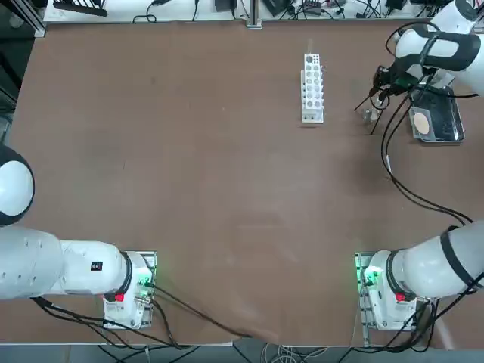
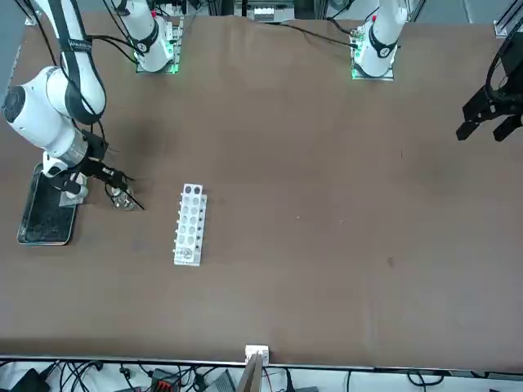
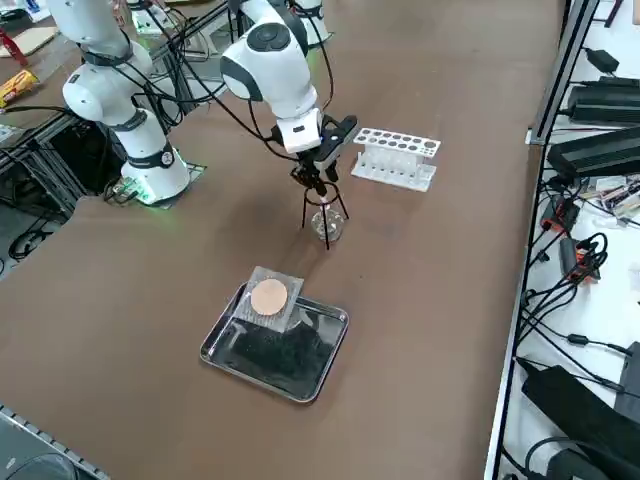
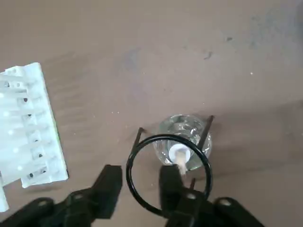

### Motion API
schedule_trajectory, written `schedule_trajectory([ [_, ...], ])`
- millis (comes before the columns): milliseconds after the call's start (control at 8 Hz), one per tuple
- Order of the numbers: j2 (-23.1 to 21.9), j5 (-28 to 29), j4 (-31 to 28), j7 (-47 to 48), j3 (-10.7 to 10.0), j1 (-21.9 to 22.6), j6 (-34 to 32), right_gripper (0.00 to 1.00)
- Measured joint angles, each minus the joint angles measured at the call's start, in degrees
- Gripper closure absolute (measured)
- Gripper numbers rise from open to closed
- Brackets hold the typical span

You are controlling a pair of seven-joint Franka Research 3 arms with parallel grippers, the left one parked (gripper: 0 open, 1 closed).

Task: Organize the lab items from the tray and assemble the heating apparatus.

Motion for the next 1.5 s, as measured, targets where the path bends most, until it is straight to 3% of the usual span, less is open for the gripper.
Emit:
schedule_trajectory([
  [250,0.00,0.00,0.92,-1.45,0.00,0.12,0.05,0.11],
  [375,-0.03,-0.01,2.49,-1.54,0.02,0.33,-0.49,0.00],
  [750,-0.17,-2.05,9.34,-1.61,-0.58,0.39,-9.60,0.00],
  [1250,0.43,-27.83,10.74,-1.98,-5.64,-0.89,-12.74,0.00],
  [1500,3.04,-34.40,10.28,-2.00,-7.84,-2.03,-11.65,0.00],
])
